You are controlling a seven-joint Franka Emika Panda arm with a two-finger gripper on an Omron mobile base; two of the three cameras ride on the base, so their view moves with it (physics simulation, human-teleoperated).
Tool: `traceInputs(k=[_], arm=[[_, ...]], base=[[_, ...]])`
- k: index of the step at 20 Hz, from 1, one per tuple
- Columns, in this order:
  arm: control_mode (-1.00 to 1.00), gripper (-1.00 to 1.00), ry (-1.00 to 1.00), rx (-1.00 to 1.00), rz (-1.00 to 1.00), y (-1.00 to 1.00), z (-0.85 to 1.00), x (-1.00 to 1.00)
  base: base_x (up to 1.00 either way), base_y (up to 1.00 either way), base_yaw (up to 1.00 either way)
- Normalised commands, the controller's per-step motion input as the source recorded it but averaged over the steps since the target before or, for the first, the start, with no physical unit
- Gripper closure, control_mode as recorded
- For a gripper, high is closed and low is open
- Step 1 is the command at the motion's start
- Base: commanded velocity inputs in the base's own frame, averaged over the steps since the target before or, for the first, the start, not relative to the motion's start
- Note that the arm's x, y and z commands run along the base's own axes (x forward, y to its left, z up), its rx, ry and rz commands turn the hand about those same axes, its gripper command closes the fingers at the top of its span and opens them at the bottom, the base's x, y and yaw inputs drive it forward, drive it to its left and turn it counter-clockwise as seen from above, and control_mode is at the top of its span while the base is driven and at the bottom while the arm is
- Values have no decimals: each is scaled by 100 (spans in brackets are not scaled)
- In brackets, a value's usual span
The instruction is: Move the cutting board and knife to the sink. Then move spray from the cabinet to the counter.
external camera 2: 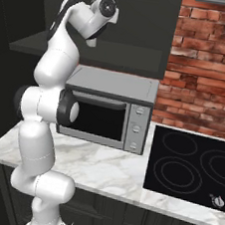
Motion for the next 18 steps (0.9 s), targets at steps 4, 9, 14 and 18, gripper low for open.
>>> traceInputs(k=[4,9,14,18], arm=[[-100,100,0,0,0,0,0,0],[-100,100,-6,-1,0,0,-1,-2],[-100,100,-12,-6,0,0,-1,-3],[-100,100,-7,-4,0,0,-3,-2]], base=[[0,0,0],[0,0,0],[0,0,0],[0,0,0]])
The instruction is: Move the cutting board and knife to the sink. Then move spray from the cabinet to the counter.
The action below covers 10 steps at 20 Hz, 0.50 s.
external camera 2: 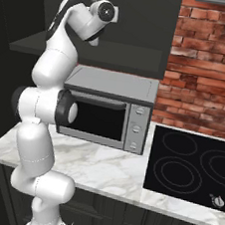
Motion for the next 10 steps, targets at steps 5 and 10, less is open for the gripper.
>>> traceInputs(k=[5,10], arm=[[-100,100,-1,-1,0,0,-2,-12],[-100,100,0,0,0,-2,-8,-30]], base=[[0,0,0],[0,0,0]])
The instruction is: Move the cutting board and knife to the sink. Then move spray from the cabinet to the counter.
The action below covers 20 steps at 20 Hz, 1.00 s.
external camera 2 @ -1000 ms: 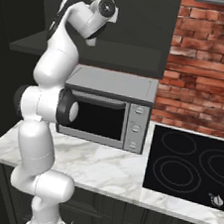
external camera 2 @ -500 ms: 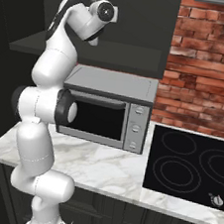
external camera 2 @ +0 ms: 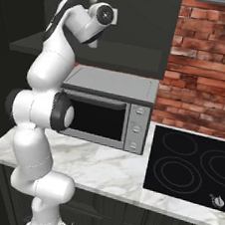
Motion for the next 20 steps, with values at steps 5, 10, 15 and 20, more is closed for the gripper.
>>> traceInputs(k=[5,10,15,20], arm=[[-100,100,-2,0,0,-5,-6,-43],[-100,100,-2,0,0,-12,-6,-50],[-100,100,0,0,0,-19,-5,-79],[-100,100,0,0,0,-17,-12,-97]], base=[[0,0,0],[0,0,0],[0,0,0],[0,0,0]])
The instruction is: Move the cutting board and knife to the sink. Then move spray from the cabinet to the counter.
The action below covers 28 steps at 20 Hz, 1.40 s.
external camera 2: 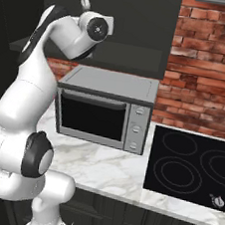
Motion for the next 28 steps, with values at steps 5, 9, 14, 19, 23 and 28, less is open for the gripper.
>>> traceInputs(k=[5,9,14,19,23,28], arm=[[-100,100,0,0,0,-22,-24,-100],[-100,100,6,0,4,-16,-36,-95],[-100,100,8,0,10,-8,-40,-87],[-100,100,14,0,23,-6,-33,-77],[-100,100,25,0,27,-7,-44,-38],[-100,100,14,-1,22,-17,-61,14]], base=[[0,0,0],[0,0,0],[0,0,0],[0,0,0],[0,0,0],[0,0,0]])
